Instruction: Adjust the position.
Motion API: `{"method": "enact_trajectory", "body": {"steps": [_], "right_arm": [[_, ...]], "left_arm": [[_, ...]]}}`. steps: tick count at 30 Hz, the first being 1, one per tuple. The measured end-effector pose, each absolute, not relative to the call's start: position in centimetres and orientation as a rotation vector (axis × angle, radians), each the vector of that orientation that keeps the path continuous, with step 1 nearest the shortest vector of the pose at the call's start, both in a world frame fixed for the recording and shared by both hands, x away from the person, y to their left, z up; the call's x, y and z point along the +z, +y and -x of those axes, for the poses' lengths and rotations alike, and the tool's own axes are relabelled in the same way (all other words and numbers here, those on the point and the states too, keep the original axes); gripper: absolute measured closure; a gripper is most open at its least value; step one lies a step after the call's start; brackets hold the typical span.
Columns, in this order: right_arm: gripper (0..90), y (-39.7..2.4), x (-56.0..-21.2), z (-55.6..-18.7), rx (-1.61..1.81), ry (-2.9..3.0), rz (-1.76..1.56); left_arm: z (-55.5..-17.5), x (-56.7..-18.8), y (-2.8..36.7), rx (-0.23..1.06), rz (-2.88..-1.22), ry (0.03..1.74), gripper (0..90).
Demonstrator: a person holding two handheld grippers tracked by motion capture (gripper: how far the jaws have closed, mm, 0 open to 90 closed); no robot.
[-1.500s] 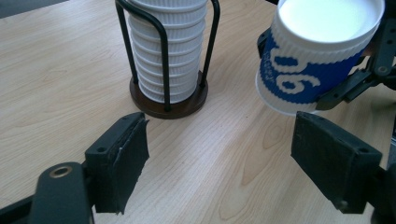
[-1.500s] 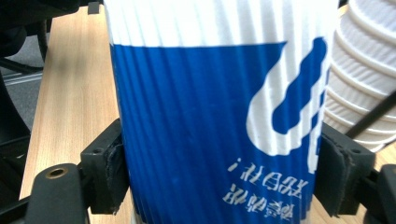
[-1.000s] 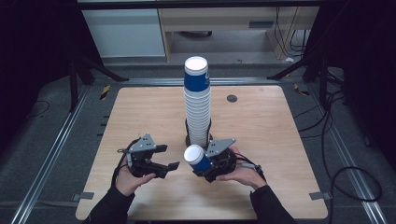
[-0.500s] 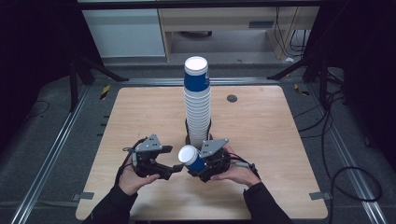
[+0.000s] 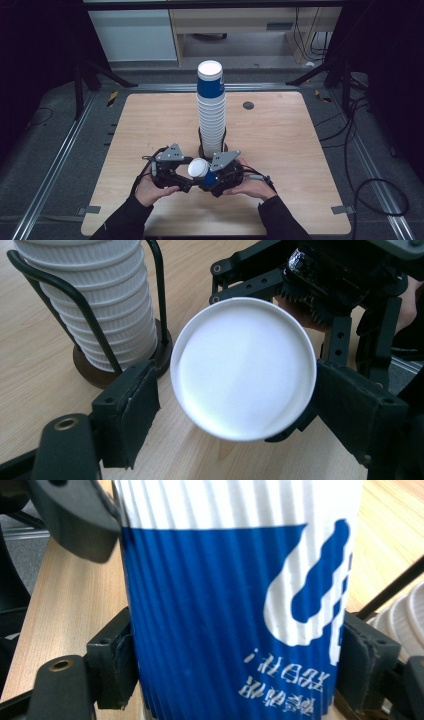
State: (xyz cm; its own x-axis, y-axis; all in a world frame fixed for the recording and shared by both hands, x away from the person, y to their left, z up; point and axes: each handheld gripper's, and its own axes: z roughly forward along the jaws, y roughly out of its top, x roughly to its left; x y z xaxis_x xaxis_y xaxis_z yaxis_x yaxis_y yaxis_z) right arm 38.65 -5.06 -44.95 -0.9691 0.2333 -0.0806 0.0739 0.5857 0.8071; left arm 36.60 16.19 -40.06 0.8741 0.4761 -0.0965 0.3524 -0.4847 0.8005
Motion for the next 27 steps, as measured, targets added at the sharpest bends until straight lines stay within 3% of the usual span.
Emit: {"method": "enact_trajectory", "body": {"steps": [19,27], "right_arm": [[19.6,-3.8,-44.9,-38.5,1.303,2.658,-0.204],[14.3,-3.9,-44.8,-38.5,1.33,2.663,-0.236]], "left_arm": [[-36.6,-40.5,15.8,0.147,-2.157,0.584,25.4],[-36.4,-40.2,16.0,0.159,-2.148,0.582,26.2]]}}
